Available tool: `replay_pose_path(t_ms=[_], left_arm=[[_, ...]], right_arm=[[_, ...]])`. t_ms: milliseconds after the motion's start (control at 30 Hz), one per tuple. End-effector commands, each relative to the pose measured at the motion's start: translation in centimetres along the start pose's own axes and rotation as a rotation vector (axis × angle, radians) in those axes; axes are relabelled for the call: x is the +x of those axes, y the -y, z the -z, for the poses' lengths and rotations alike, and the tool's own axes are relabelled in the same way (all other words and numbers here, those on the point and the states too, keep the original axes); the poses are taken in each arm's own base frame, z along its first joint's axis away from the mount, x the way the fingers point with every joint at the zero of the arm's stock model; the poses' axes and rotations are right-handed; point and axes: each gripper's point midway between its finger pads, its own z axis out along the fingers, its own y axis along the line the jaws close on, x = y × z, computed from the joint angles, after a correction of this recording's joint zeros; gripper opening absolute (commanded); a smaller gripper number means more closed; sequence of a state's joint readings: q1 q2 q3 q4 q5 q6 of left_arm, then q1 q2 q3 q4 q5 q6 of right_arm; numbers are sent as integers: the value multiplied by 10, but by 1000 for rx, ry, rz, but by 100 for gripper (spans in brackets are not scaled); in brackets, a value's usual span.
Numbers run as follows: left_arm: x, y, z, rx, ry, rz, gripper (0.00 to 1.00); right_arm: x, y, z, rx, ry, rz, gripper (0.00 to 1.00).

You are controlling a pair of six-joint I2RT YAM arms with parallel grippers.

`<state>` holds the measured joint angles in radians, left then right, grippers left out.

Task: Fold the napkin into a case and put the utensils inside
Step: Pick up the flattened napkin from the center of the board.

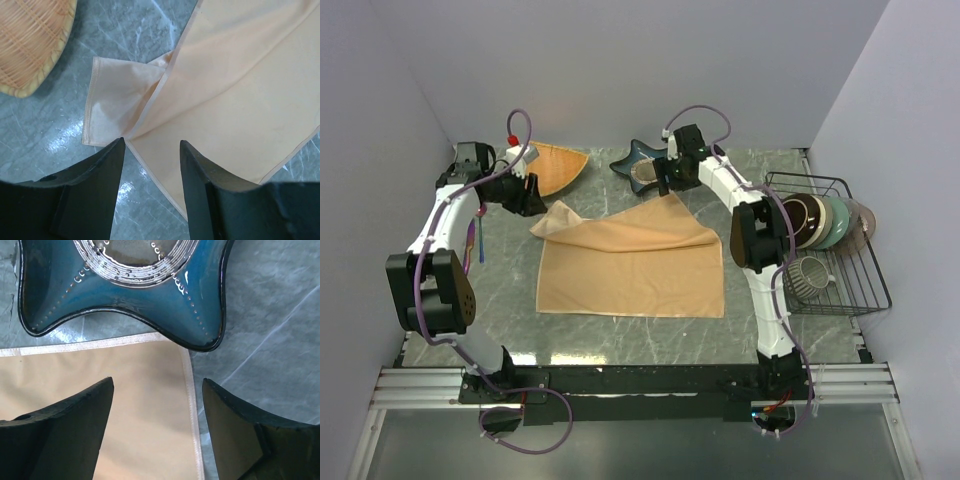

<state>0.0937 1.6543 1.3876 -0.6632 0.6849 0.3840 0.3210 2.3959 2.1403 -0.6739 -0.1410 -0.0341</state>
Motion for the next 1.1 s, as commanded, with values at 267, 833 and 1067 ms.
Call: replay_pose_path(t_ms=[267,833,1067], left_arm=[[-13,-5,9,19,29,-32,54],[-6,-6,11,21,21,-9,54],[6,-5,13,10,-16,-29,54]], right_arm=[[6,-3,-29,66,-15,-100,76],[-29,-22,81,-51,167,82,0],[31,-43,125,-188,74,299,0]])
